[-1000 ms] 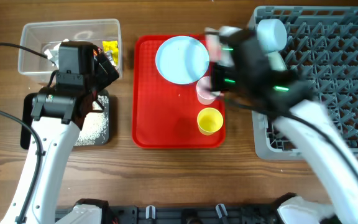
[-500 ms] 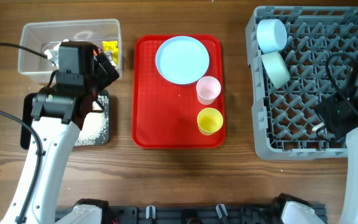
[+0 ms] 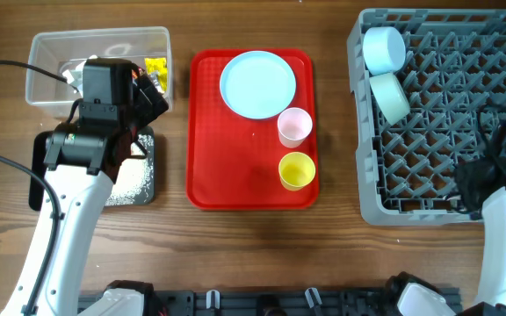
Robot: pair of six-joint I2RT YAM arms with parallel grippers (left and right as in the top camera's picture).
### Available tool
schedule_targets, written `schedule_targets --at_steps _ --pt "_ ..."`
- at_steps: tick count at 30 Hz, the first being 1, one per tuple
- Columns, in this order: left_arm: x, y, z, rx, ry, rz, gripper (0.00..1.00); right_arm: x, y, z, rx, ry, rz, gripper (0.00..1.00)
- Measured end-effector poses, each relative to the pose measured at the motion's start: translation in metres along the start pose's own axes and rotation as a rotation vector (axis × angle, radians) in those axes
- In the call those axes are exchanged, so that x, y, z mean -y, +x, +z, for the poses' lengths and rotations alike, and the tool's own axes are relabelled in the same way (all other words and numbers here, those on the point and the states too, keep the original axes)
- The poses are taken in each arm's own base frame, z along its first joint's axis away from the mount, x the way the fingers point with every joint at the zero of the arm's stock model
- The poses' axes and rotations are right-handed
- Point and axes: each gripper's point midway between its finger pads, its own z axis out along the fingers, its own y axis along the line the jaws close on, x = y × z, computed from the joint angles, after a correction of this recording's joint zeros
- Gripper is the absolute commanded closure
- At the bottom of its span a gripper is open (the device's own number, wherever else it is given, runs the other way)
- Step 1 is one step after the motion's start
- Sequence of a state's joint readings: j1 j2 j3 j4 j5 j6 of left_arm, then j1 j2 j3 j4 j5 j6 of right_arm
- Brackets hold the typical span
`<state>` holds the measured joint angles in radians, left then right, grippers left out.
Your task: Sort waste into correct bins and load items into the dishwasher rack
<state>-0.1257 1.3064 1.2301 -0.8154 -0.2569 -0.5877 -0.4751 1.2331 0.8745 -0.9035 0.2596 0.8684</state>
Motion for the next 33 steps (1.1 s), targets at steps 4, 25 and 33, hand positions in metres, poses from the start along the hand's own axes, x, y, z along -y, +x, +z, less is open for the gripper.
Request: schedule_targets --at_steps 4,25,33 --pt "0.0 0.0 0.0 0.0 0.0 0.0 0.0 0.005 0.007 0.013 0.0 0.01 0.027 0.94" --pt "0.0 0.0 0.0 0.0 0.0 0.0 0.0 -0.054 0.021 -0.009 -0.119 -0.306 -0.246 0.01" --pt "0.0 0.0 0.0 0.0 0.0 0.0 0.0 -0.11 0.027 -0.156 -0.07 -0.86 -0.462 0.01"
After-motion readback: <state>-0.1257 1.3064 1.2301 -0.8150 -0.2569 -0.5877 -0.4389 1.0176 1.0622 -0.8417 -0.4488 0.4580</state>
